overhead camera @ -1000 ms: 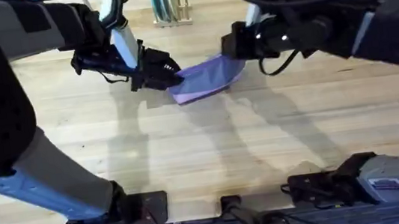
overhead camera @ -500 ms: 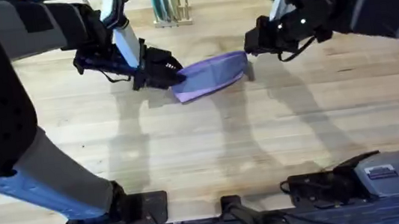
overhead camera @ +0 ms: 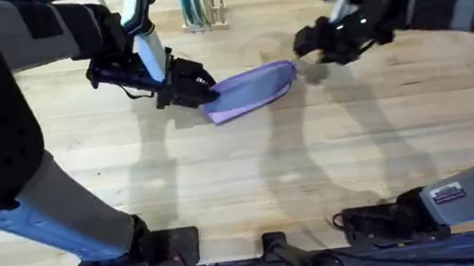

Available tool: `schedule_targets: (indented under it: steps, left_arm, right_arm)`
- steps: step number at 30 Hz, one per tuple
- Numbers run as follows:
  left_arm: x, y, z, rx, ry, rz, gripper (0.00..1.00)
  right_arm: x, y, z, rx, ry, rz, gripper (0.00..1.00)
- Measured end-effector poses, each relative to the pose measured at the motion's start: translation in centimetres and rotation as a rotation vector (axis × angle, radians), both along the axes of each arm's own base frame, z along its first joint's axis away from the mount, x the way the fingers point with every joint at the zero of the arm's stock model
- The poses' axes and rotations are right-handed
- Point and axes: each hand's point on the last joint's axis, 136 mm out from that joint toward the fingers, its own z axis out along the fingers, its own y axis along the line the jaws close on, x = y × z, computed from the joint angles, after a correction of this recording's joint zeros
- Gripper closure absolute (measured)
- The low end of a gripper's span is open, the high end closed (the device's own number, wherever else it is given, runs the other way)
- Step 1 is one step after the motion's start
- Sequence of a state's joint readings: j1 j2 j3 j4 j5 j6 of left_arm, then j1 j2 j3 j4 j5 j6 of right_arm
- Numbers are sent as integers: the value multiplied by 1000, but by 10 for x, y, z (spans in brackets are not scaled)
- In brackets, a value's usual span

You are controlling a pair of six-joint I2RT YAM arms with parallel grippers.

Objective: Unzip the bag, pick up the pens from the table one at a time and place them inside, then zip the bag closed.

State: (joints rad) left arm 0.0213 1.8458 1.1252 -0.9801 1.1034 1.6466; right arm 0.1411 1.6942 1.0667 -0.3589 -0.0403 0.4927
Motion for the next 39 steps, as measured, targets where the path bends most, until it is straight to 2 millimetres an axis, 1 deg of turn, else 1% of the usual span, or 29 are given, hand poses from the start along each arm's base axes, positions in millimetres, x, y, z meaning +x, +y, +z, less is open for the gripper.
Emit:
schedule_targets:
  steps: [1,3,4,5,7,9,10,12,14,17,18,19,22,23,24,26,29,31,34,37,39]
  left_arm:
    - [1,2,-1,4,-1,5,959]
    - [2,4,-1,6,0,11,959]
    - [2,4,-1,8,0,11,960]
    - [2,4,-1,8,-1,11,960]
    - [2,4,-1,9,0,11,960]
    - [2,4,-1,9,0,11,960]
    - [2,4,-1,9,0,11,960]
    - [2,4,-1,9,0,11,960]
    - [2,4,-2,10,0,11,960]
    - [2,5,-2,12,0,11,956]
    - [2,5,-2,12,-2,10,889]
    - [1,5,-2,12,-2,9,748]
    - [2,6,-2,12,3,14,268]
    - [2,6,-2,12,4,15,124]
    - [1,6,-2,12,7,16,37]
    - [2,6,-2,12,5,17,10]
    - [4,7,-3,17,-8,16,8]
    - [6,7,-3,17,-21,16,6]
    - [4,7,-2,17,-5,17,6]
    - [3,9,6,20,20,21,4]
    - [6,12,19,26,6,29,3]
  right_arm:
    - [1,-16,5,-39,-8,-43,301]
    - [0,-36,20,-92,-33,-95,50]
    - [-1,-40,33,-111,-60,-103,18]
    - [-2,-40,47,-121,-92,-102,10]
    - [-7,-35,81,-137,-165,-78,5]
    - [-15,-29,109,-144,-218,-52,5]
    - [-21,-26,121,-145,-240,-40,5]
    - [-32,-24,135,-148,-259,-25,5]
    - [-43,-25,140,-155,-253,-21,5]
    - [-52,-27,142,-166,-235,-18,5]
    - [-54,-28,142,-169,-233,-16,5]
    - [-55,-28,142,-170,-233,-16,5]
    - [-55,-28,144,-172,-237,-14,5]
    - [-55,-28,143,-172,-236,-14,5]
    - [-55,-28,143,-172,-236,-13,5]
    - [-55,-28,143,-174,-236,-11,5]
    - [-55,-28,143,-186,-238,6,5]
    - [-55,-28,144,-207,-241,37,5]
    - [-56,-24,144,-241,-247,100,5]
    - [-59,-18,148,-272,-262,166,4]
    - [-62,-16,154,-287,-282,200,4]
